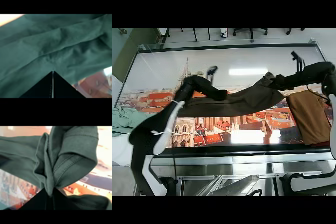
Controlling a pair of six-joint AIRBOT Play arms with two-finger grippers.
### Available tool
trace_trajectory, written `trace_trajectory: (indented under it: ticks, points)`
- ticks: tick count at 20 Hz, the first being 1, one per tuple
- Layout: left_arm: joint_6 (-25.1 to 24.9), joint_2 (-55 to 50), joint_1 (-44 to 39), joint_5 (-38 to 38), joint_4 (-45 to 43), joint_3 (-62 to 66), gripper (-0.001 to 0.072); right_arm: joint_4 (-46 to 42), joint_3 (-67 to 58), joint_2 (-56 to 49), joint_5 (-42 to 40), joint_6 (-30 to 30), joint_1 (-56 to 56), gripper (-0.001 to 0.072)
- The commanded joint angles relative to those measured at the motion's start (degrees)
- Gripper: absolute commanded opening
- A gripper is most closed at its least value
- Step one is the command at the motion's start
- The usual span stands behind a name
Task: Fold the shirts.
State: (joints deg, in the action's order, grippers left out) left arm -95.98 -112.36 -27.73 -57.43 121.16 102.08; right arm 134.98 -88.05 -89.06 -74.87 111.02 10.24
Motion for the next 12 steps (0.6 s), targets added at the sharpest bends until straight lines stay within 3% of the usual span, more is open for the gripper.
trace_trajectory:
  ticks: [1,5,9,12]
  points:
    - [3.3,-10.6,-9.2,6.9,0.1,7.8,0.0019,0.7,-4.5,6.0,-4.5,-1.6,0.0,0.0018]
    - [7.6,-17.9,-13.2,8.1,1.7,18.0,0.0019,0.7,-7.3,7.0,-7.6,-3.0,-0.1,0.0018]
    - [7.8,-16.5,-13.3,12.3,6.6,15.3,0.0019,0.7,-7.3,6.8,-8.3,-3.0,-0.1,0.0018]
    - [7.8,-11.8,-8.7,7.1,7.9,14.0,0.002,0.2,-7.3,6.8,-8.3,-3.1,-0.1,0.0018]
